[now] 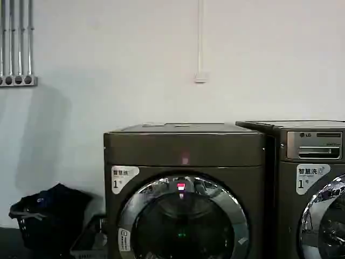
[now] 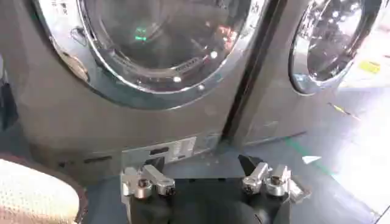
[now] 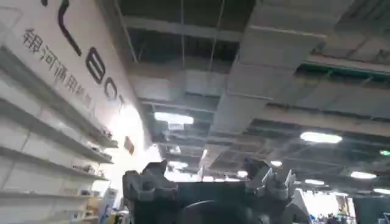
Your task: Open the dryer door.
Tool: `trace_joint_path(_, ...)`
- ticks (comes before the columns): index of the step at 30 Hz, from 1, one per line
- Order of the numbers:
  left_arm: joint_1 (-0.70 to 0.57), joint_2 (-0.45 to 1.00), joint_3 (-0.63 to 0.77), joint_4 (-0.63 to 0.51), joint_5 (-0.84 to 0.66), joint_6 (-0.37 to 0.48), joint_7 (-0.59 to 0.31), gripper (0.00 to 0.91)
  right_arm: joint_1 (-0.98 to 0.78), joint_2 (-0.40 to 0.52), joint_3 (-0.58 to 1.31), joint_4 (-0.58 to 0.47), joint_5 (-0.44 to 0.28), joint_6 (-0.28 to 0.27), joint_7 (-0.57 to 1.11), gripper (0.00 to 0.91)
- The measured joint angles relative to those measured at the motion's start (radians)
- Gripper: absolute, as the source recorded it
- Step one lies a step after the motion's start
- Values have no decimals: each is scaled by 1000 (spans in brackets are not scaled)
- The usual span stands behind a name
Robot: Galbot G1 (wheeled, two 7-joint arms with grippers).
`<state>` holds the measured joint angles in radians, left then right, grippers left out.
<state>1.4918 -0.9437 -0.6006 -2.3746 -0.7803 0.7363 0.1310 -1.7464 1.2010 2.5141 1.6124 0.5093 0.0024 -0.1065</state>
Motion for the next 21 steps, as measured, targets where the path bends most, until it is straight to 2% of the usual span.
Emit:
trace_joint_path(6, 8, -9, -6, -17, -6, 0, 9, 907, 19, -21, -70, 5, 97, 62, -17, 907)
trace_joint_path(11, 10, -15, -7, -30, -6, 0, 13, 907, 43, -10, -169, 43, 121, 127, -71, 907)
trace_joint_path(16, 22, -20, -25, -35, -24, 0, 12, 907, 57, 3, -313, 131, 176, 200, -79, 907)
trace_joint_path(21, 35, -24, -45, -37, -24, 0, 12, 907, 71, -2, -484, 245, 190, 264, -74, 907)
